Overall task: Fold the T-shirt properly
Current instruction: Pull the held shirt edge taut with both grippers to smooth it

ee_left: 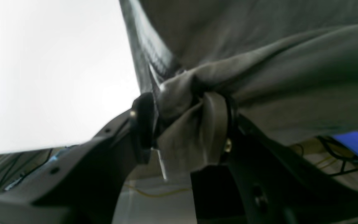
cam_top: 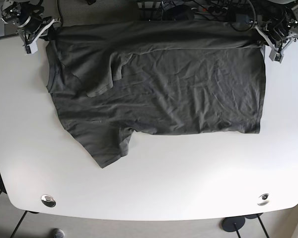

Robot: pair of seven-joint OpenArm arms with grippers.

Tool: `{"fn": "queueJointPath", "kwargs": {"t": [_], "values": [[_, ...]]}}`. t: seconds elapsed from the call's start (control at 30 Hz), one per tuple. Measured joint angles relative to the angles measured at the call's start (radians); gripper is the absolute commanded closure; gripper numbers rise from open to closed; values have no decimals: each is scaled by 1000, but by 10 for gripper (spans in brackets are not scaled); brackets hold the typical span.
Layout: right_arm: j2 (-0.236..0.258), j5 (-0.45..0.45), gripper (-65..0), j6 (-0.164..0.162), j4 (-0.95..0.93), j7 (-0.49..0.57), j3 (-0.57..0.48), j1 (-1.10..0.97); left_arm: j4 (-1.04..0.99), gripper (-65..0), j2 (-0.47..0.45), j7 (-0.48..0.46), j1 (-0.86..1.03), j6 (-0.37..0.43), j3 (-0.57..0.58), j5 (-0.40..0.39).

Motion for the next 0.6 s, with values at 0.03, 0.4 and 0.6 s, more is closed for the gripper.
{"fn": "queueJointPath", "kwargs": {"t": [0.03, 0.4, 0.6], "values": [[0, 4, -174, 3, 0, 1, 0, 0, 0, -228, 0, 0, -1, 0, 0, 0], [-8, -23, -212, 3, 66, -23, -6, -3, 192, -231, -12, 71, -36, 0, -135, -45], [-9, -21, -216, 3, 145, -23, -3, -5, 192, -242, 0, 71, -43, 0, -126, -50]]}}
